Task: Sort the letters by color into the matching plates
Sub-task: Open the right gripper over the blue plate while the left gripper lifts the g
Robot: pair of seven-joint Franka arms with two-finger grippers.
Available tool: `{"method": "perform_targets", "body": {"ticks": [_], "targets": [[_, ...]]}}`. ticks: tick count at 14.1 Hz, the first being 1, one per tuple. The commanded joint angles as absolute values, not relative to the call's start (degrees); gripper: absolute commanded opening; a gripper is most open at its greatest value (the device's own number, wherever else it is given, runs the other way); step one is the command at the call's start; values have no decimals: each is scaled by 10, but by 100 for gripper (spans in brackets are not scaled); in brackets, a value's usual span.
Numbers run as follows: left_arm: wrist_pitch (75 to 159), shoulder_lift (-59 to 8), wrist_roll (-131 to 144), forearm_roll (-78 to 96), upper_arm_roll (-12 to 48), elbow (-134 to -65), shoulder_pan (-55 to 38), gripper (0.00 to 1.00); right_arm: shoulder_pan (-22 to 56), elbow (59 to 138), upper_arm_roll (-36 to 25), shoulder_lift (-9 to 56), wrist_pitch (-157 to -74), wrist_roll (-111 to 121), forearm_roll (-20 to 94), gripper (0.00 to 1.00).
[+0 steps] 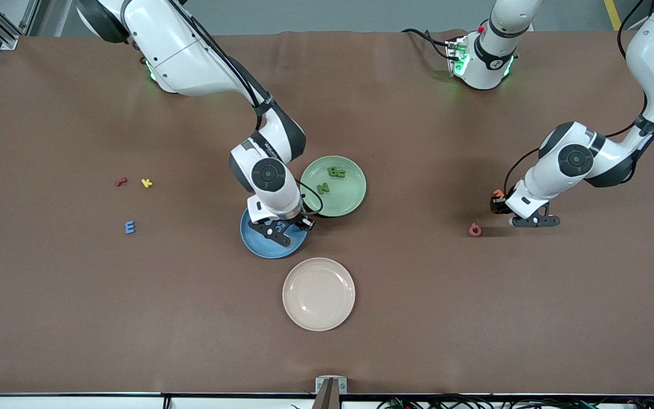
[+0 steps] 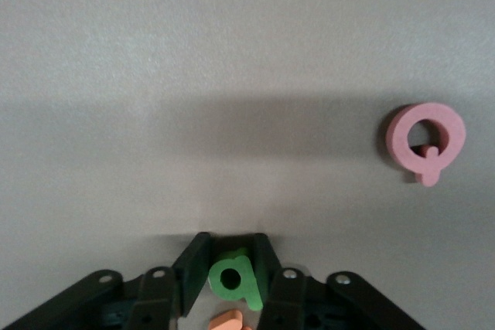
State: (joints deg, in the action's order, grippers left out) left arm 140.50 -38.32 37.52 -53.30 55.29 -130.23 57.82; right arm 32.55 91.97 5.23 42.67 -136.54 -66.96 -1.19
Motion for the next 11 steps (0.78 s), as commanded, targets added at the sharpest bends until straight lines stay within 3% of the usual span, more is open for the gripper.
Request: {"method": "perform_targets", "body": {"ticks": [1, 2, 3, 11], "targets": [[1408, -384, 411, -547, 570, -1293, 573, 19, 332, 902, 47, 436, -1362, -683, -22, 5], [1404, -385, 422, -545, 579, -1290, 573, 19, 332, 902, 47, 436, -1362, -683, -22, 31], [1392, -385, 435, -543, 594, -1287, 573, 19, 332, 902, 47, 437, -1361, -683, -24, 99], [1307, -384, 585, -444, 663, -1225, 477, 18, 325, 882, 47, 433, -1334, -676, -37, 100]]}}
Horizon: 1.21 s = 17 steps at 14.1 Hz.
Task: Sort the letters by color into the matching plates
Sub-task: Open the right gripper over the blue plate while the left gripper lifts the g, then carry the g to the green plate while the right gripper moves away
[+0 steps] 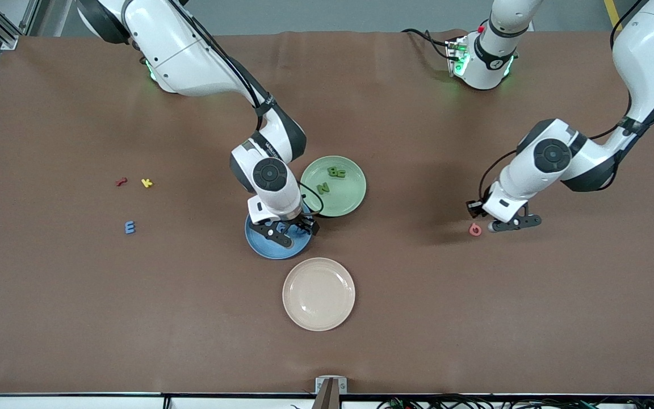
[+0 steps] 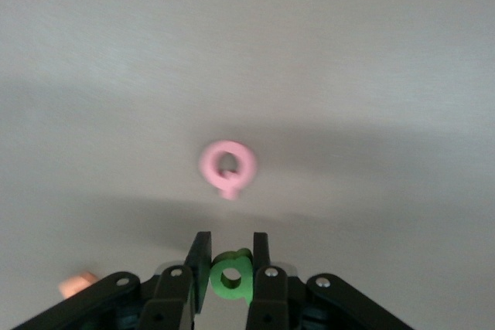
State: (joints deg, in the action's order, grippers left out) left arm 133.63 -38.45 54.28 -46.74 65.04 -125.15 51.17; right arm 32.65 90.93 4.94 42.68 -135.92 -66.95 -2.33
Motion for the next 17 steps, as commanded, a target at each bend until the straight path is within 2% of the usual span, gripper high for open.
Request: {"method": "perform_targets", "body": {"ticks": [1, 5, 8, 13, 17], "targets": [[1305, -384, 613, -428, 663, -1211, 447, 18, 323, 870, 47, 432, -1310, -672, -37, 100], [1283, -387, 724, -378, 659, -1142, 329, 18, 284, 851, 47, 418, -1217, -566, -35, 100], [1268, -389, 807, -345, 638, -1100, 234, 18, 238, 853, 47, 384, -1134, -489, -38, 100], [1269, -389, 917, -342, 556, -1060, 72, 18, 140, 926, 47, 311, -1134, -334, -46, 100], [1271, -404, 982, -342, 529, -1041, -5, 18, 51, 1042, 47, 240, -1218, -172, -54, 100]]}}
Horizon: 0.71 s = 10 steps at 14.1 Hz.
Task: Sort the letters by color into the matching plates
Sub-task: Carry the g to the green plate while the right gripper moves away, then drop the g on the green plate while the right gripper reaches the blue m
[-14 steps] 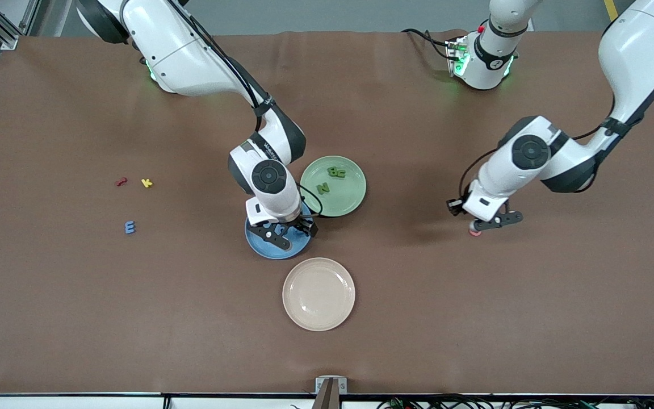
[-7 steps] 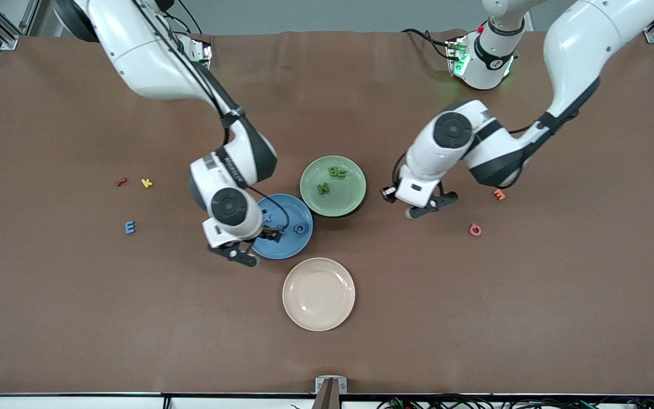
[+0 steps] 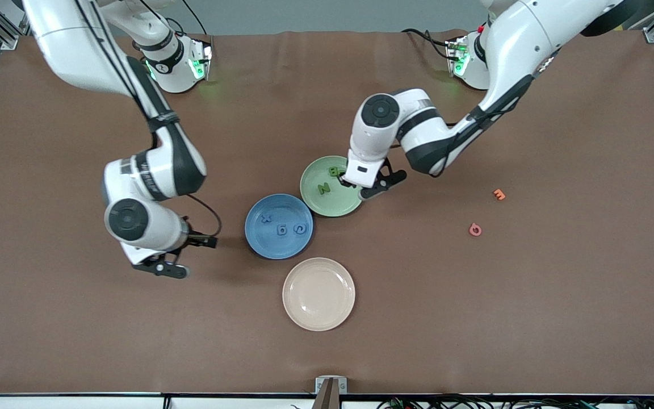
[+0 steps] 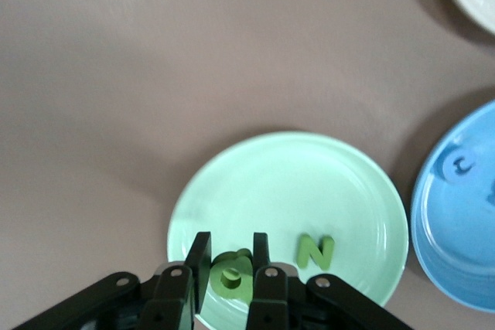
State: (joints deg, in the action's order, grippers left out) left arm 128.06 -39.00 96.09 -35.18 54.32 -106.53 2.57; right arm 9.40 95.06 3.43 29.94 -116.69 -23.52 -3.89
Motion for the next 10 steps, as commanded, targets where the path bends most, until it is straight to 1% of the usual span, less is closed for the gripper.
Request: {"method": "perform_targets", "body": {"ticks": [1, 5, 8, 10], "targets": [[1271, -408, 993, -342, 520, -1034, -21, 18, 31, 1069, 47, 230, -1243, -136, -54, 100], [1271, -428, 1026, -341, 461, -983, -109, 18, -35, 1165, 47, 201, -1344, -42, -54, 100], [1271, -435, 1025, -311, 429, -964, -151, 18, -73, 1199, 47, 200, -1385, 36, -53, 100], [1271, -436, 1026, -303, 415, -956, -166, 19, -93, 1235, 48, 202, -1438, 61, -53, 100]]}}
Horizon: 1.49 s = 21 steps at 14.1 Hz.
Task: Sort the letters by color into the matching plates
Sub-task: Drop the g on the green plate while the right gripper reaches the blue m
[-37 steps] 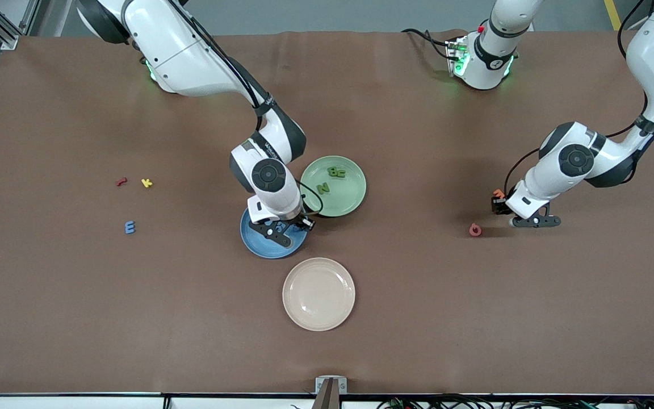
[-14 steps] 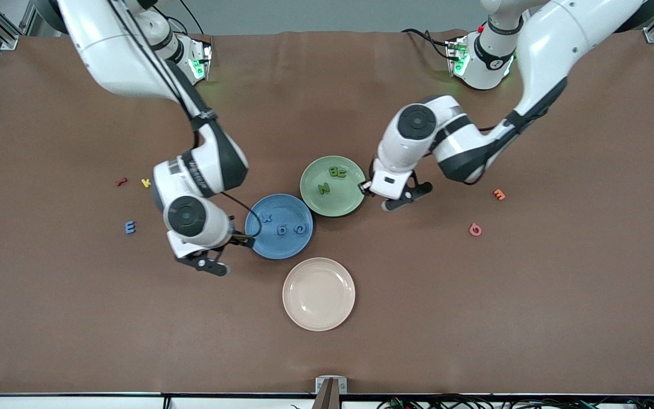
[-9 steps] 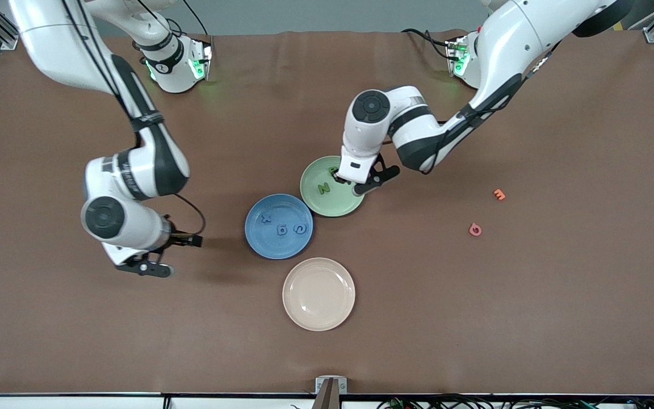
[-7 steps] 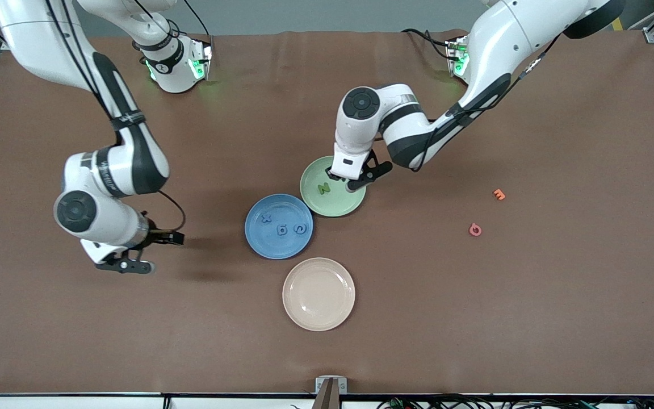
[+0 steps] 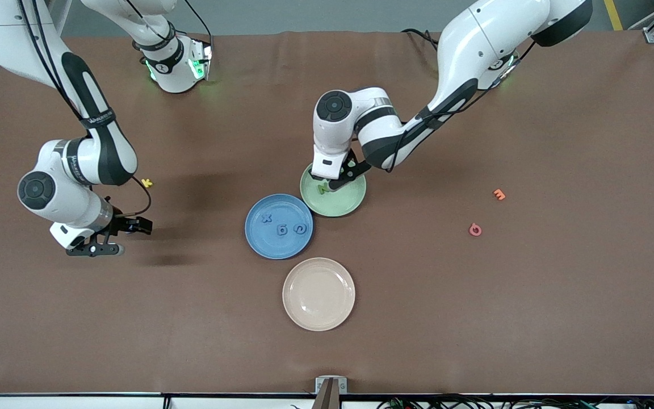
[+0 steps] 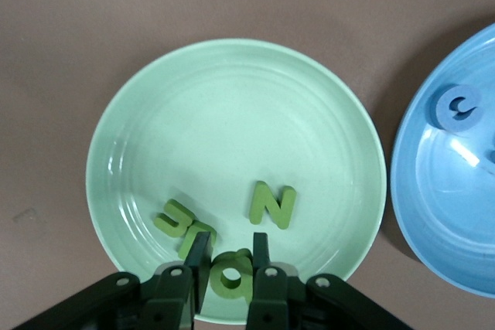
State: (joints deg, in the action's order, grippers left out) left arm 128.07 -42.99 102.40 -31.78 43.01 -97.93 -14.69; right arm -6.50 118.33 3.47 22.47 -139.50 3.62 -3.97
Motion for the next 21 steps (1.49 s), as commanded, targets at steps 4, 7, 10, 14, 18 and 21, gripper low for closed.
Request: {"method": "perform_targets", "body": {"ticks": [4, 7, 10, 14, 18, 21], "targets": [[1271, -440, 1023, -300, 414, -953, -170, 41, -126, 1263, 48, 213, -1498, 102, -53, 100], [1272, -439, 1020, -301, 414, -953, -168, 100, -134, 1264, 49, 218, -1499, 113, -53, 100], [1271, -434, 1019, -302, 414, -952, -158, 100, -141, 1267, 50, 229, -1509, 115, -52, 100], [1243, -403, 951, -309, 415, -955, -115, 99, -142, 1272, 50, 245, -1511, 115, -50, 100], [1187, -349, 867, -308, 422, -955, -64, 97, -141, 1269, 51, 258, -1518, 115, -48, 100], [1187, -316, 837, -309, 425, -945, -36, 97, -140, 1268, 51, 261, -1520, 116, -48, 94]]}}
